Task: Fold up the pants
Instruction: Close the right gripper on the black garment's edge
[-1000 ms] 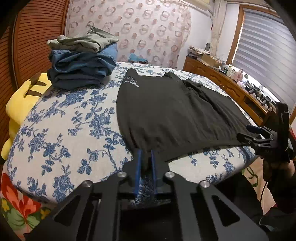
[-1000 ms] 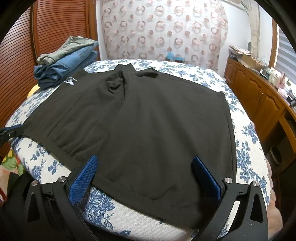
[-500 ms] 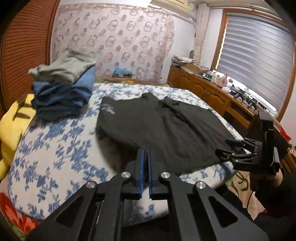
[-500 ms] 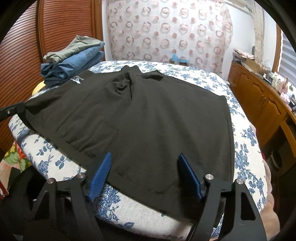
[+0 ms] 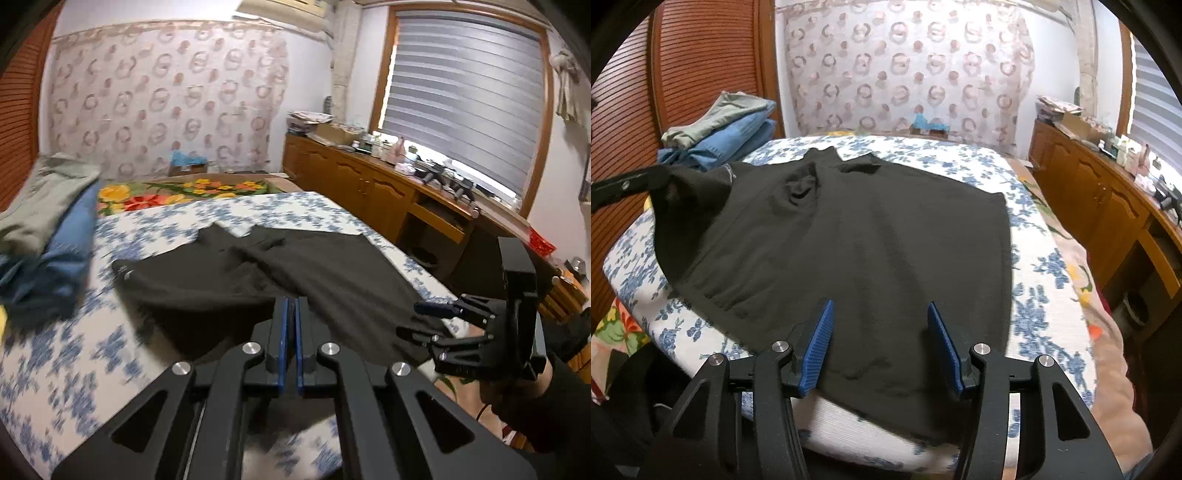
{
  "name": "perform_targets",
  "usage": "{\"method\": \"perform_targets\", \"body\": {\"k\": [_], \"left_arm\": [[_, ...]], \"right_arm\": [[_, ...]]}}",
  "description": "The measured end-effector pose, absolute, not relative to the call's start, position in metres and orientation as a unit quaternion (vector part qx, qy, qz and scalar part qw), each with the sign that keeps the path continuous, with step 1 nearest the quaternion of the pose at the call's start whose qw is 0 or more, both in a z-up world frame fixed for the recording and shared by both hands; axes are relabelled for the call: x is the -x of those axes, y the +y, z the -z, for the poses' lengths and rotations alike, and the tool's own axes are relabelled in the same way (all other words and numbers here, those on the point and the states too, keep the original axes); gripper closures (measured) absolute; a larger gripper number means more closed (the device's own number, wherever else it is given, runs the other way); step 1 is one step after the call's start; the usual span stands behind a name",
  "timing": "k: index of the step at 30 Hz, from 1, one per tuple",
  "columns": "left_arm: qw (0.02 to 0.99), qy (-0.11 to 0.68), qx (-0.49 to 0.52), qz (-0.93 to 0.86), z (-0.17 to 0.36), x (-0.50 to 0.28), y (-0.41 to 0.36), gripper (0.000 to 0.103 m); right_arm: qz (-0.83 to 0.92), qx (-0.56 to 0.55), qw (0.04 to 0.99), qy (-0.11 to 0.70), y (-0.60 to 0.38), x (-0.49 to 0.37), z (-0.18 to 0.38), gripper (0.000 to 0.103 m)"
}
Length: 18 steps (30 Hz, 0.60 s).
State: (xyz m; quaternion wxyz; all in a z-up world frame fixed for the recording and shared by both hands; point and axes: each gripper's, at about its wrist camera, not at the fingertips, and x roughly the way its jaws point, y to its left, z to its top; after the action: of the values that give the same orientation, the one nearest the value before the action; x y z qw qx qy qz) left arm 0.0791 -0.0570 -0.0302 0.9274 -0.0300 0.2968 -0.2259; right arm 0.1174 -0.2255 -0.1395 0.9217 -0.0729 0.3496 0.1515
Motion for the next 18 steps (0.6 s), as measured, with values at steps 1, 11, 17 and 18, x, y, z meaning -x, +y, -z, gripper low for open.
{"method": "perform_targets", "body": {"k": [1,11,17,18], "left_arm": [[0.925,0.298,0.030,0.233,0.028,-0.083,-0.062,0.103],[0.910,0.315,0.030,0.266,0.029,-0.099,-0.098,0.100],[0.917,0.330,0.022,0.224,0.040,-0.099,-0.083,0.083],[0.918,0.331,0.023,0.216,0.040,-0.097,-0.076,0.082]], "right_arm": [[-0.149,0.071,0.923,0.348,-0.229,-0.117,0.138,0.050],[-0.138,0.057,0.927,0.345,-0.252,-0.113,0.135,0.052],[-0.140,0.055,0.925,0.348,-0.253,-0.113,0.138,0.052],[-0.141,0.055,0.925,0.349,-0.252,-0.114,0.139,0.052]]}}
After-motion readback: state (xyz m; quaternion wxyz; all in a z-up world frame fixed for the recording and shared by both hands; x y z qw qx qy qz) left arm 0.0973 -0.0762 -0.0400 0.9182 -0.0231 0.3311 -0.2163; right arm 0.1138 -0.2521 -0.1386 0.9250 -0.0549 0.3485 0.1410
